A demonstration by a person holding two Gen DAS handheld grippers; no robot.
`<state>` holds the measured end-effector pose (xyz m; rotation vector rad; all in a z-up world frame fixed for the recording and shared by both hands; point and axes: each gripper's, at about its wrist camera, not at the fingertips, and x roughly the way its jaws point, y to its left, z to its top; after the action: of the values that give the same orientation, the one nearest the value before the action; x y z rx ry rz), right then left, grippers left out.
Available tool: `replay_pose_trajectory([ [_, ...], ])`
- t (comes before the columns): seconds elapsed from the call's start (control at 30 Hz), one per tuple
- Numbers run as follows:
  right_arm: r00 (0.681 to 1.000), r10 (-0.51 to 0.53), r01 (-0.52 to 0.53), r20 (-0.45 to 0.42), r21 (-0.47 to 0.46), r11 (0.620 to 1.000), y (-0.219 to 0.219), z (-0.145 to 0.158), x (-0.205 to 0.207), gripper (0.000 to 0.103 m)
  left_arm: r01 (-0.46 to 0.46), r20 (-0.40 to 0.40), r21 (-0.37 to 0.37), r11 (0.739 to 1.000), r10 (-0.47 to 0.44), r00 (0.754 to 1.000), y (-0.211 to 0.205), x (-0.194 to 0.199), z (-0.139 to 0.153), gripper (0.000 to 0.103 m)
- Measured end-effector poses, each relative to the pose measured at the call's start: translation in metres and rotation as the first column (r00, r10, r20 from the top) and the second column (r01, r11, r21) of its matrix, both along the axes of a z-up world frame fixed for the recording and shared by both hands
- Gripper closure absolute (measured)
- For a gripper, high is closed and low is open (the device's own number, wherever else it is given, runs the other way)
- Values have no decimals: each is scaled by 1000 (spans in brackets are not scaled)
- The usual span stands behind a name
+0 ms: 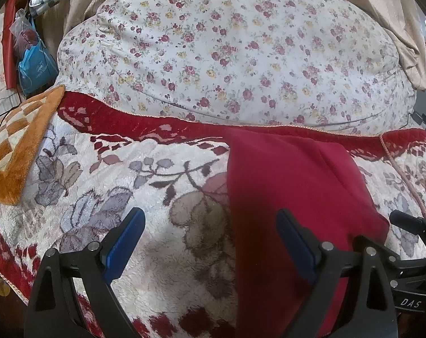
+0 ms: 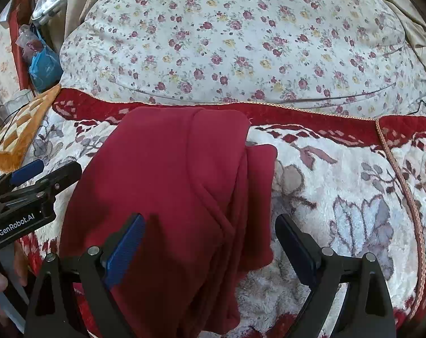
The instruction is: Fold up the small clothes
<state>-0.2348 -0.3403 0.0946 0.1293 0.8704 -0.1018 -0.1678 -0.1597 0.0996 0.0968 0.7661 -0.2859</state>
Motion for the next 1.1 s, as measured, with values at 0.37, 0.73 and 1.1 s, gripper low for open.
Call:
replay_pose_trajectory([
  [0.37, 1000, 6, -6, -6, -6, 1000, 0, -1, 1, 7, -3, -2, -3, 1000, 3, 1000, 0, 0, -1, 10],
  [0.73, 1000, 10, -10, -14, -12, 1000, 2, -2, 2, 7, -1, -5, -2, 1000, 1, 1000, -1, 1, 0, 10],
  [1.1, 999, 24, -25, -24, -19, 1000, 3, -3, 5, 7, 1, -5, -2, 1000, -1, 1000, -1, 0, 0, 10],
])
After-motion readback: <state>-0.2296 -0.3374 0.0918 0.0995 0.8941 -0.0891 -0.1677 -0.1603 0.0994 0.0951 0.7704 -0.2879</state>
